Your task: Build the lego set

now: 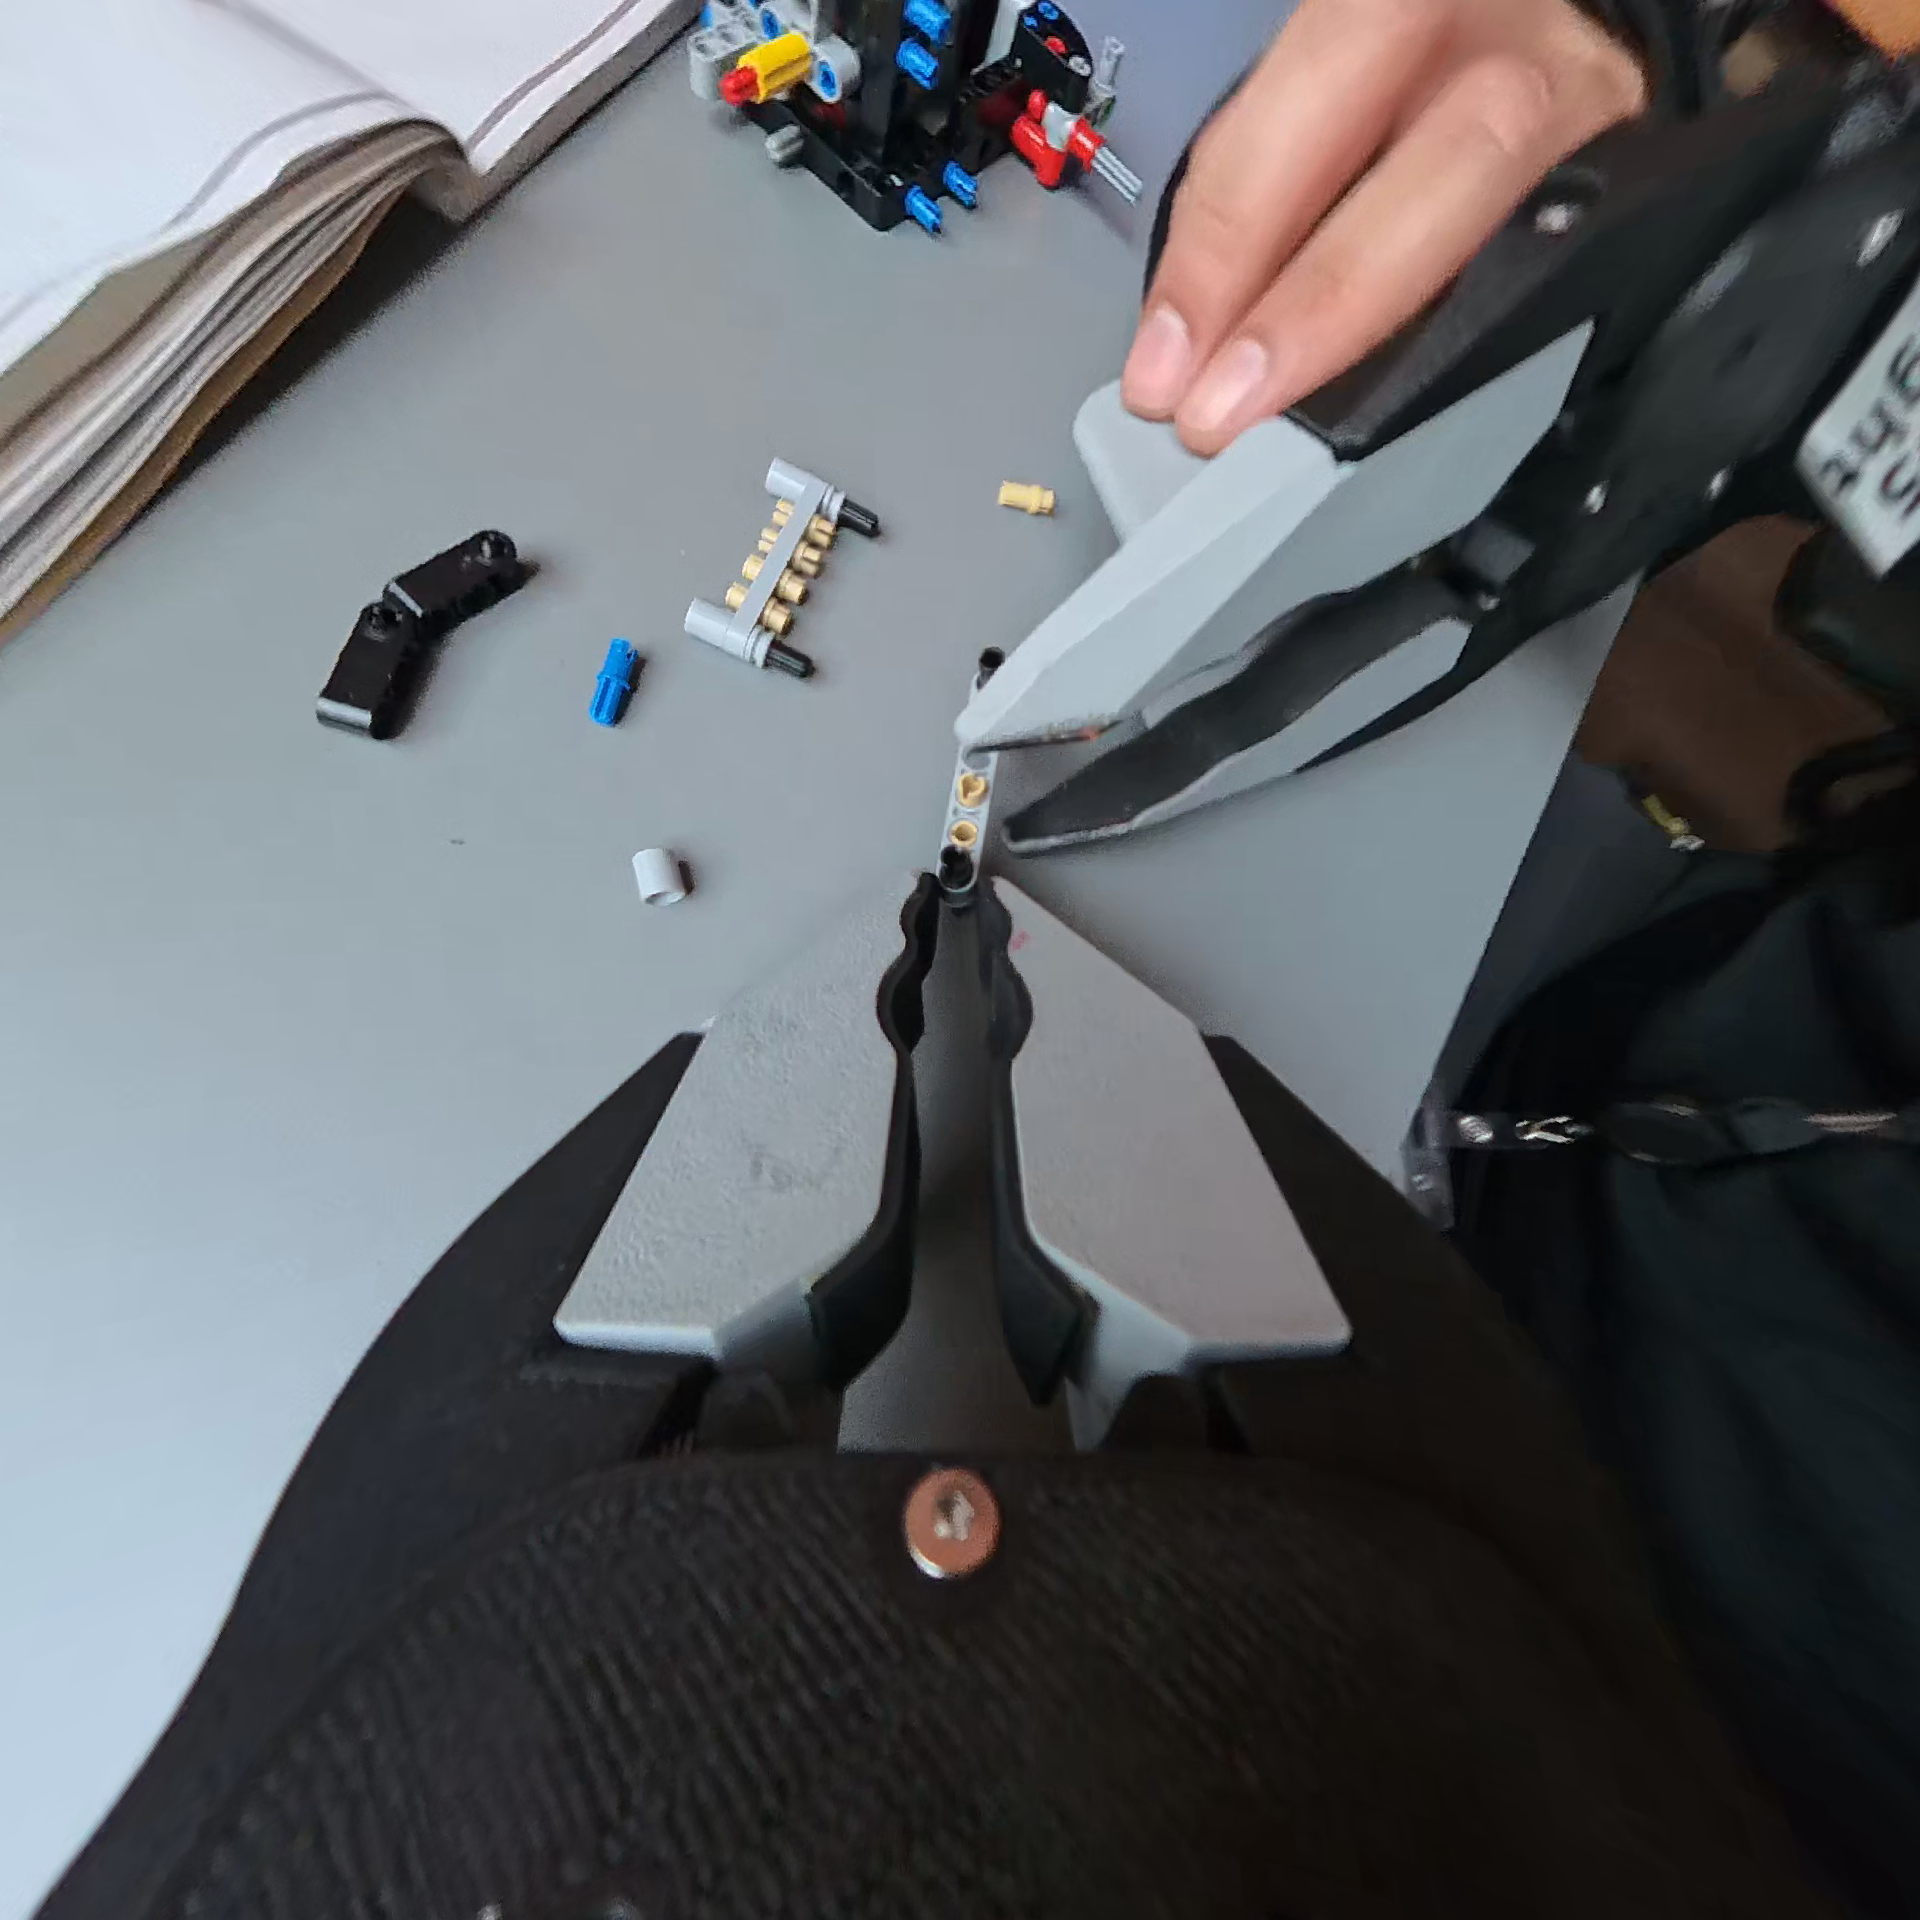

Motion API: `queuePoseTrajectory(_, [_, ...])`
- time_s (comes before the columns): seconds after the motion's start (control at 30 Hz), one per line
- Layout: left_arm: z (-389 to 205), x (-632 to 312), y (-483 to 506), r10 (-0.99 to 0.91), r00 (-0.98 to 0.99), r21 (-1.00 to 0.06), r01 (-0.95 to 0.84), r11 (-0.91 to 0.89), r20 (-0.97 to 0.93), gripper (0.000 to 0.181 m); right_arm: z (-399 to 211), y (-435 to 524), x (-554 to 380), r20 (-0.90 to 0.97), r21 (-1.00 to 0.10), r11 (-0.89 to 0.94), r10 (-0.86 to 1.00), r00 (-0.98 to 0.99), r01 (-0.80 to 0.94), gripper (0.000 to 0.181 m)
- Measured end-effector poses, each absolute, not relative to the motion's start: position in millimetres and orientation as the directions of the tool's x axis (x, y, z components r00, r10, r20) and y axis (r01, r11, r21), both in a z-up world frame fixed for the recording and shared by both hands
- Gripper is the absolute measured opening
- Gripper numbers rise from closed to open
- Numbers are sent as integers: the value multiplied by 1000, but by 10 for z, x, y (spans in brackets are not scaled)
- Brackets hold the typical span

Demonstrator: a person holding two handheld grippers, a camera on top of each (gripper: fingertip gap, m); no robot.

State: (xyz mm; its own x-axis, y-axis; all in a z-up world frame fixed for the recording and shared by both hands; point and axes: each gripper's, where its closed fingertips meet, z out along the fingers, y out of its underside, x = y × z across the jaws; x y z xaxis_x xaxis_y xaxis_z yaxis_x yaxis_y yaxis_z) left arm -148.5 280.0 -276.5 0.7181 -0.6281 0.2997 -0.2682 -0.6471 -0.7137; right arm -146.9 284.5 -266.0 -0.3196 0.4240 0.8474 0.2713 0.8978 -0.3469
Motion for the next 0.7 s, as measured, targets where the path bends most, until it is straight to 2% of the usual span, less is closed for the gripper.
queuePoseTrajectory(0.03, [-2765, -1493, 2803, -603, 716, -699, -227, -678, 352, 5, -2671, 2853, -1492, 848, -347, 895, 427, -314, 281, 26])
queuePoseTrajectory(0.3, [-2754, -1480, 2807, -458, 670, -598, -25, -801, 585, 5, -2720, 2905, -1565, 844, -339, 888, 433, -315, 310, 10])
queuePoseTrajectory(0.5, [-2736, -1498, 2819, -380, 625, -533, 70, -843, 682, 5, -2753, 2932, -1597, 752, -432, 828, 549, -364, 357, 10])
queuePoseTrajectory(0.6, [-2672, -1511, 2830, -398, 612, -559, 88, -824, 683, 7, -2731, 2962, -1624, 695, -463, 791, 604, -390, 400, 10])
queuePoseTrajectory(0.7, [-2566, -1561, 2801, -486, 631, -654, 45, -755, 604, 14, -2752, 2948, -1589, 572, -520, 723, 690, -443, 456, 9])
